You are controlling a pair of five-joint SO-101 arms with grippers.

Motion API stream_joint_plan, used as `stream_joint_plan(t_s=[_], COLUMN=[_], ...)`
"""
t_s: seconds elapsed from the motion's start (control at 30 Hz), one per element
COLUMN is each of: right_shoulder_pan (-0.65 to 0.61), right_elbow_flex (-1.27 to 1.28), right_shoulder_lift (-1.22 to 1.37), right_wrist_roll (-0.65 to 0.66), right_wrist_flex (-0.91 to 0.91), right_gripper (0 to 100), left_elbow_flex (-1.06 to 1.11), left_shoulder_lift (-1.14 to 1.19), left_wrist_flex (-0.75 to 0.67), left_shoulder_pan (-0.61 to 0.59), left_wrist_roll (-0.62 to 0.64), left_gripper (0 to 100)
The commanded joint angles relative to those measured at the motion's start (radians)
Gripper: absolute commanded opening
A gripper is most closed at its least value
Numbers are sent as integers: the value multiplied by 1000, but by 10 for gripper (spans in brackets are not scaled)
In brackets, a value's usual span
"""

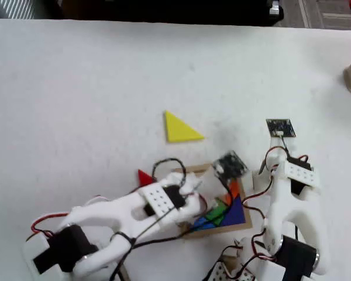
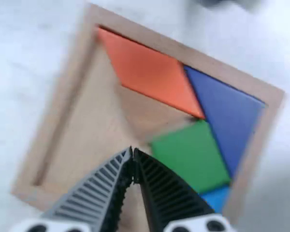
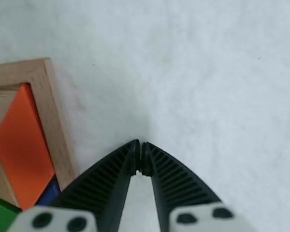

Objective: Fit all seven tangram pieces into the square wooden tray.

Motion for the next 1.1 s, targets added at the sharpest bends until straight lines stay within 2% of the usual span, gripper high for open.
stream_joint_plan(t_s=[0.0,0.1,0.2,0.53,0.67,0.87,1.07], right_shoulder_pan=[1,1,1,1,-2,-2,-2], right_elbow_flex=[-9,-9,-9,-9,-9,-9,-9], right_shoulder_lift=[-39,-39,-41,-41,-41,-41,-39], right_wrist_roll=[9,9,9,9,9,9,9], right_wrist_flex=[-12,-12,-12,-12,-12,-12,-12], right_gripper=[18,18,18,18,18,18,18], left_elbow_flex=[-5,-3,-9,-46,-54,-8,18], left_shoulder_lift=[-2,13,73,87,85,27,-19], left_wrist_flex=[-140,-230,-264,-190,-120,-89,-89], left_shoulder_pan=[-122,-127,-101,58,91,163,142], left_wrist_roll=[14,14,15,14,9,8,9], left_gripper=[37,37,37,37,37,37,37])
